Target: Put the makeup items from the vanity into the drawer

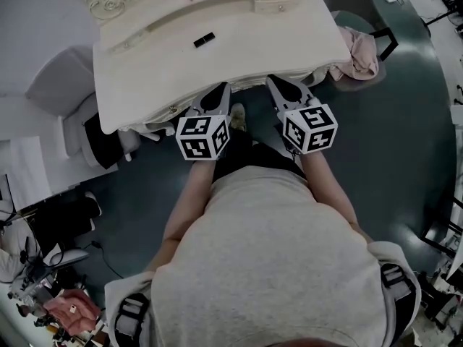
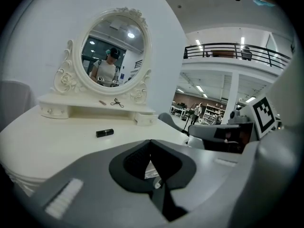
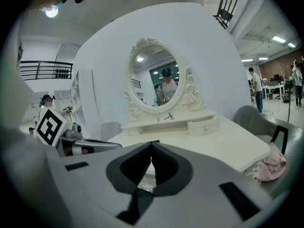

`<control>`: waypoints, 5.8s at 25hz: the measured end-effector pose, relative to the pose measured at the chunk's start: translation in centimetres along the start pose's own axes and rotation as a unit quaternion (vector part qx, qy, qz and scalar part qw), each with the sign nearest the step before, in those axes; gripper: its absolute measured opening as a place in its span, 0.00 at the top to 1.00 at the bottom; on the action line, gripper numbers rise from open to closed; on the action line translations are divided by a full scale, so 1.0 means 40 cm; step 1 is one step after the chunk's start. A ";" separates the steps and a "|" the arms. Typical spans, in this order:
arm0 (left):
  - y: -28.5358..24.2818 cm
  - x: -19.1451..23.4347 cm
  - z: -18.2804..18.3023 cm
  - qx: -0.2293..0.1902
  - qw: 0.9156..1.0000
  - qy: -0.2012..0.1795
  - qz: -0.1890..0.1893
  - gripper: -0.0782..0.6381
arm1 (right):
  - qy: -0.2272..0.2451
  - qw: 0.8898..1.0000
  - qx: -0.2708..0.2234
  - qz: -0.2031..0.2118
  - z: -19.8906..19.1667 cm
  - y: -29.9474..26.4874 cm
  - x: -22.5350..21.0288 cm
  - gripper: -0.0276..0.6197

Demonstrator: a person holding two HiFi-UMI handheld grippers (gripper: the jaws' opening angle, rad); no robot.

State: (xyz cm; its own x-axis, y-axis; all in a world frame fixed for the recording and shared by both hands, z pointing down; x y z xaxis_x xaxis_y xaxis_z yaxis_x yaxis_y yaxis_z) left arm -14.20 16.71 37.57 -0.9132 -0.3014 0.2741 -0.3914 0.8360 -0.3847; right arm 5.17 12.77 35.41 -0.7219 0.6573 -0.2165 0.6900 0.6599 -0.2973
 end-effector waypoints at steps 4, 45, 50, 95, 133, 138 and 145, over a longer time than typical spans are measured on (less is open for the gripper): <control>-0.028 0.033 0.006 0.001 1.000 0.006 0.005 0.88 | -0.008 1.000 0.002 -0.002 -0.002 -0.030 -0.016 0.94; -0.372 0.467 0.153 0.139 0.980 -0.140 -0.039 0.85 | -0.031 0.998 0.048 -0.032 0.121 -0.499 -0.164 0.95; -0.393 0.479 0.132 0.168 0.972 -0.151 -0.057 0.68 | -0.041 0.997 0.058 -0.033 0.117 -0.517 -0.167 0.95; -0.577 0.348 0.191 0.196 0.957 -0.182 -0.112 0.75 | -0.047 0.996 0.074 -0.025 0.153 -0.493 -0.395 0.94; -0.902 0.072 0.363 0.121 0.964 -0.203 -0.124 0.75 | -0.059 0.996 0.059 0.030 0.195 -0.440 -0.702 0.94; -0.930 0.055 0.348 0.128 0.966 -0.187 -0.123 0.75 | -0.057 0.996 0.068 0.032 0.187 -0.438 -0.725 0.95; -0.966 0.053 0.338 0.163 0.964 -0.171 -0.121 0.75 | -0.055 0.995 0.073 0.043 0.184 -0.444 -0.742 0.95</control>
State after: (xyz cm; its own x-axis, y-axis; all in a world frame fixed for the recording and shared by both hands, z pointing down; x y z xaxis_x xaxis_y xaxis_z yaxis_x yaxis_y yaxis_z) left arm -2.54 -22.43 41.12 -0.7524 -0.6504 0.1048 -0.5617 0.5502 -0.6179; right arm 13.97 -21.13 40.25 -0.6676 0.6595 -0.3455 0.7402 0.5378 -0.4035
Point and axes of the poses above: the fingertips, and each gripper's own axes: y backward along the fingers, x to its left, z out of its top, the point moved 9 cm from there along y, backward along the fingers, and after that the axes turned 2 degrees about -z, right-handed, at the moved point
